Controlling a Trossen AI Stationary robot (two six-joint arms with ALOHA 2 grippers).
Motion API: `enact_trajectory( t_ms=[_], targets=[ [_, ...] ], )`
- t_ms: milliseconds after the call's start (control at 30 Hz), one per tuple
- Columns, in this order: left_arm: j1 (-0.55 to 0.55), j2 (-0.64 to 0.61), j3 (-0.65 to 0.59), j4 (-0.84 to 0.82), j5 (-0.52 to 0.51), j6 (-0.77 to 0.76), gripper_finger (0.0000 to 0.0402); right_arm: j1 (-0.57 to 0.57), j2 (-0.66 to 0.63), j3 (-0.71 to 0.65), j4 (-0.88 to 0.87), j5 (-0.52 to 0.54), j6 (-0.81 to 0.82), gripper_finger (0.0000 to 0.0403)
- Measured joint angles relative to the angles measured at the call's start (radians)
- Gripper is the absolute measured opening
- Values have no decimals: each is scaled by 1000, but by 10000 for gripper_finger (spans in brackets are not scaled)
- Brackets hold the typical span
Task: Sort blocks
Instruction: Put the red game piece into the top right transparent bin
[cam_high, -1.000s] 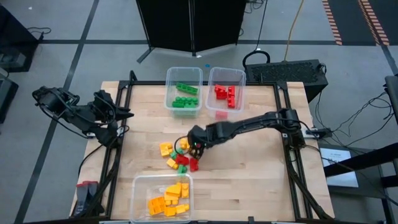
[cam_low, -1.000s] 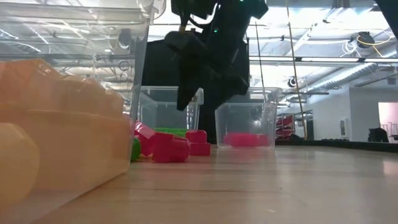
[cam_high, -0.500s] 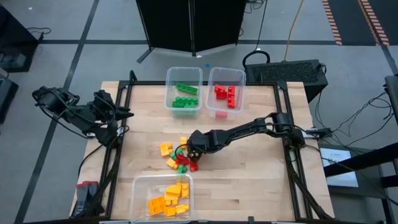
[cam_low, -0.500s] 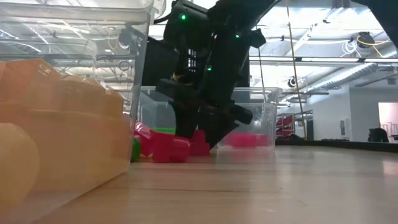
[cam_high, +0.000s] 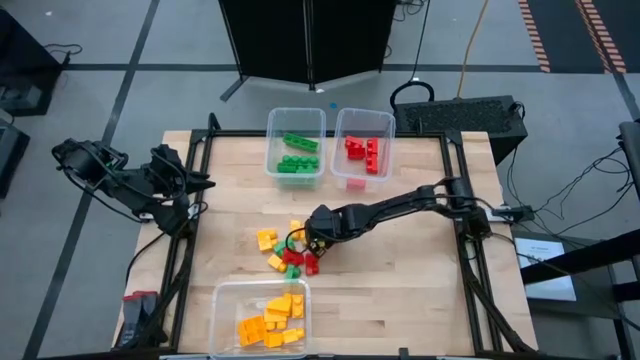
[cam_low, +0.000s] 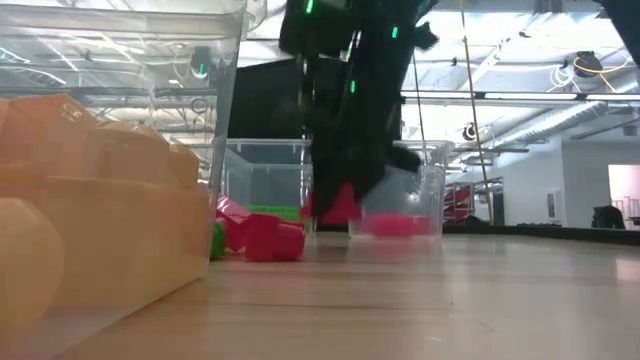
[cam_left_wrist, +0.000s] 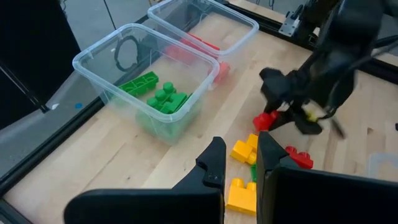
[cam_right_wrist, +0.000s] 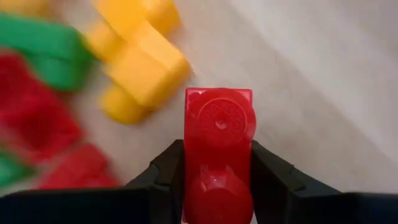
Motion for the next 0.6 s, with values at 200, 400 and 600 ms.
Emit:
enact_trajectory(
  t_ms=[200, 400, 600],
  targets=[
    [0, 0, 0, 0, 0, 0, 0, 12, -204, 2, -41, 103, -40, 113],
    [0, 0, 0, 0, -1, 0, 0, -41, -478, 6, -172, 386, -97, 113],
    [0, 0, 0, 0, -41, 1, 0, -243, -597, 6, -288, 445, -168, 113]
  ],
)
